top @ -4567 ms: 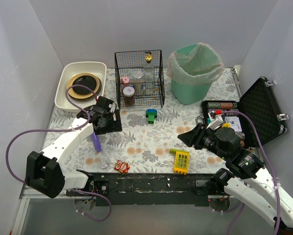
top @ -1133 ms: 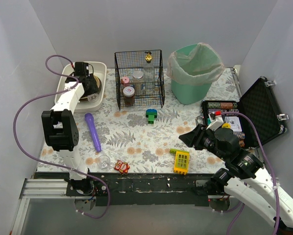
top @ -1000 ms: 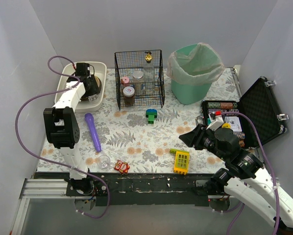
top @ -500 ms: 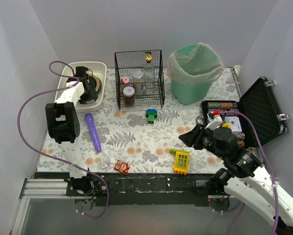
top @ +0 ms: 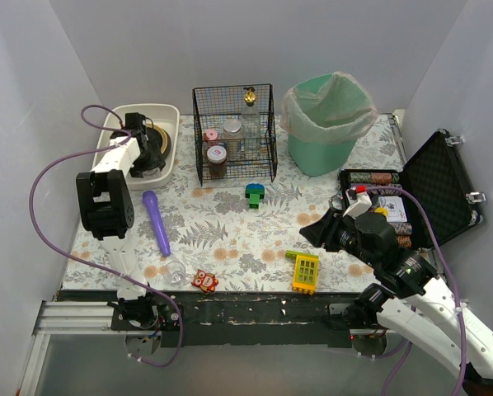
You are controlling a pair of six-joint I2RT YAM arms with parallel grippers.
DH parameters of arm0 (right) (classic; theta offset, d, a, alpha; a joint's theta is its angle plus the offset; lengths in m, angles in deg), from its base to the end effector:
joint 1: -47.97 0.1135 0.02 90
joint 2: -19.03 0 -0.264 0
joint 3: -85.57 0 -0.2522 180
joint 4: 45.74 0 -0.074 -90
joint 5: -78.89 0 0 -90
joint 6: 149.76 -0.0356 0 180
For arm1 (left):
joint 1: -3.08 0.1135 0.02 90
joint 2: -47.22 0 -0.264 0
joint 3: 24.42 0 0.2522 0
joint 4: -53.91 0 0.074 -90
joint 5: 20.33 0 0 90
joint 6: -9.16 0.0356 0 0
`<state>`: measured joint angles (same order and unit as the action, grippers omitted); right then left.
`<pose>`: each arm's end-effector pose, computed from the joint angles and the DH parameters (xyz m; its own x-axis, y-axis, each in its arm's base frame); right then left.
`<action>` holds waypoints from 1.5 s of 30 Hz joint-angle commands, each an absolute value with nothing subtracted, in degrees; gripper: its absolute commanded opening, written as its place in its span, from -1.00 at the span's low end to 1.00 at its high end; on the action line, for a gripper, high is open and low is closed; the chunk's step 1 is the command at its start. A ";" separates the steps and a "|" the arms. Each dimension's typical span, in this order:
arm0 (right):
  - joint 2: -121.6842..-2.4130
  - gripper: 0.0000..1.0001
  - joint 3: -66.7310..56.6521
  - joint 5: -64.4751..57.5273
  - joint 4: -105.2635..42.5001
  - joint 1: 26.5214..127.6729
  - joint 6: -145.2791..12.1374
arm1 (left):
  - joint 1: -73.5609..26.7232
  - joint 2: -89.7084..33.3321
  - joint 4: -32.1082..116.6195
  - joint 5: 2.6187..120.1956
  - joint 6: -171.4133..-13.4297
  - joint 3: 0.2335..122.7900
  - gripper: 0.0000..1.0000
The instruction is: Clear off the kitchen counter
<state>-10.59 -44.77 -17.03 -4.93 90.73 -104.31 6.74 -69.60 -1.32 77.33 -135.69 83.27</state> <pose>0.0977 0.0854 0.2916 -0.6096 0.3867 -0.6920 -0.2481 0.7360 0.6299 0.4342 0.0325 0.2106 -0.4192 -0.8388 -0.3474 -0.8052 0.5202 -0.2846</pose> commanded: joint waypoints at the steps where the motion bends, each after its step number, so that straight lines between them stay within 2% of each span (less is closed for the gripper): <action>1: -10.50 0.02 -42.00 -17.62 -6.40 90.60 -103.35 | 7.21 -69.42 -2.39 76.52 -135.77 84.79 0.34; 8: -9.97 0.02 -42.09 -17.62 -6.05 90.68 -103.44 | 7.21 -66.61 -2.48 75.74 -136.30 84.88 0.61; 16: -10.23 0.02 -42.09 -17.27 -5.79 90.60 -103.61 | 7.12 -57.65 -1.25 73.37 -136.92 83.13 0.80; 24: -11.55 0.02 -43.05 -16.39 -5.87 90.68 -103.70 | 5.98 -36.57 8.86 66.42 -139.37 63.81 0.96; 34: -14.89 0.02 -44.55 -13.76 -8.07 90.60 -103.61 | 2.05 -21.17 5.71 62.37 -144.64 49.21 0.96; 41: -17.44 0.01 -46.48 -9.55 -10.70 90.60 -104.14 | -4.55 -17.13 -8.44 73.35 -152.82 47.71 0.96; 45: -21.21 -0.07 -46.75 -4.36 -14.39 90.69 -102.83 | -5.53 -11.94 -9.68 73.36 -155.28 44.64 0.96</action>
